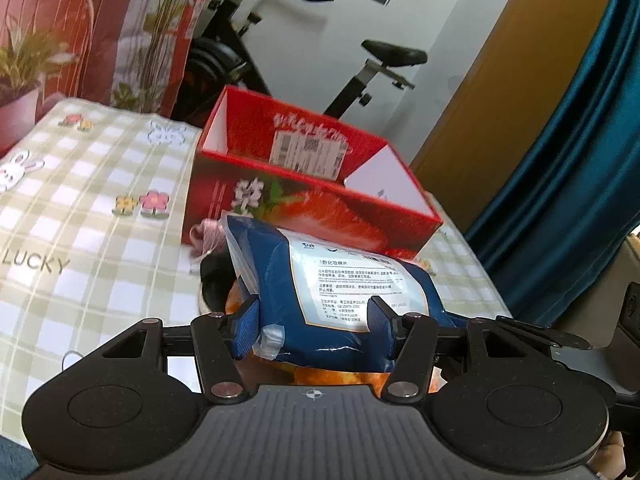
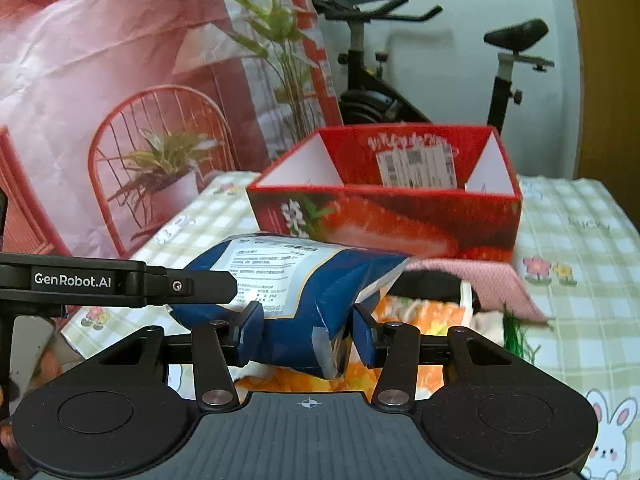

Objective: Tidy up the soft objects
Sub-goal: 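Lift the blue bag with the left tool and lower it into the red box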

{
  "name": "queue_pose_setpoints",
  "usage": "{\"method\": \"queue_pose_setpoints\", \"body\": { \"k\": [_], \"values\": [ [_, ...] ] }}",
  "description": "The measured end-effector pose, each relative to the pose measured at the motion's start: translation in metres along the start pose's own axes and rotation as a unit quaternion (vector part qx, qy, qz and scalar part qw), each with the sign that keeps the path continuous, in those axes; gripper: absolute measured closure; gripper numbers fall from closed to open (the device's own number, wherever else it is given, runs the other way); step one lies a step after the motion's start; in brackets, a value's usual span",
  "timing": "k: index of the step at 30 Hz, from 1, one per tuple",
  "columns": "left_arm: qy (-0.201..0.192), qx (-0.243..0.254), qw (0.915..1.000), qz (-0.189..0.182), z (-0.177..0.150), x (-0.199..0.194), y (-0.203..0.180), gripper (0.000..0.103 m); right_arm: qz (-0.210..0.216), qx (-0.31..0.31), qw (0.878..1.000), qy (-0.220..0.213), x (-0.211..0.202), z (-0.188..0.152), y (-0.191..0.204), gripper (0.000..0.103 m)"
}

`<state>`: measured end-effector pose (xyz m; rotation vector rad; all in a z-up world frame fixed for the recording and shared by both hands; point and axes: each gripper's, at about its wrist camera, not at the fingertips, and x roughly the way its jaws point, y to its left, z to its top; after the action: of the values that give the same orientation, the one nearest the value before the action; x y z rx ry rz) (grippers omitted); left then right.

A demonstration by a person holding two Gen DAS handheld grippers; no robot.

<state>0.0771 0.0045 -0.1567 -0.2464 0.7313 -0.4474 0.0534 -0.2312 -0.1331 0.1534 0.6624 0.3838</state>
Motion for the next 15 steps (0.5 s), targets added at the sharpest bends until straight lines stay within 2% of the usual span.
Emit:
{"method": "queue_pose_setpoints", "body": {
  "k": [10, 15],
  "values": [
    [-0.038, 0.030, 0.9987, -0.017, 0.023, -0.014, -0.012, 0.044, 0.002, -0.035, 0.998, -0.044, -0.016, 0.028, 0.007, 0.058],
    [-0.049, 0.029, 0.9979, -0.029, 0.036, -0.014, -0.014, 0.044, 0.003, -0.047, 0.997, -0.058, -0.019, 0.042, 0.006, 0.058]
  ]
}}
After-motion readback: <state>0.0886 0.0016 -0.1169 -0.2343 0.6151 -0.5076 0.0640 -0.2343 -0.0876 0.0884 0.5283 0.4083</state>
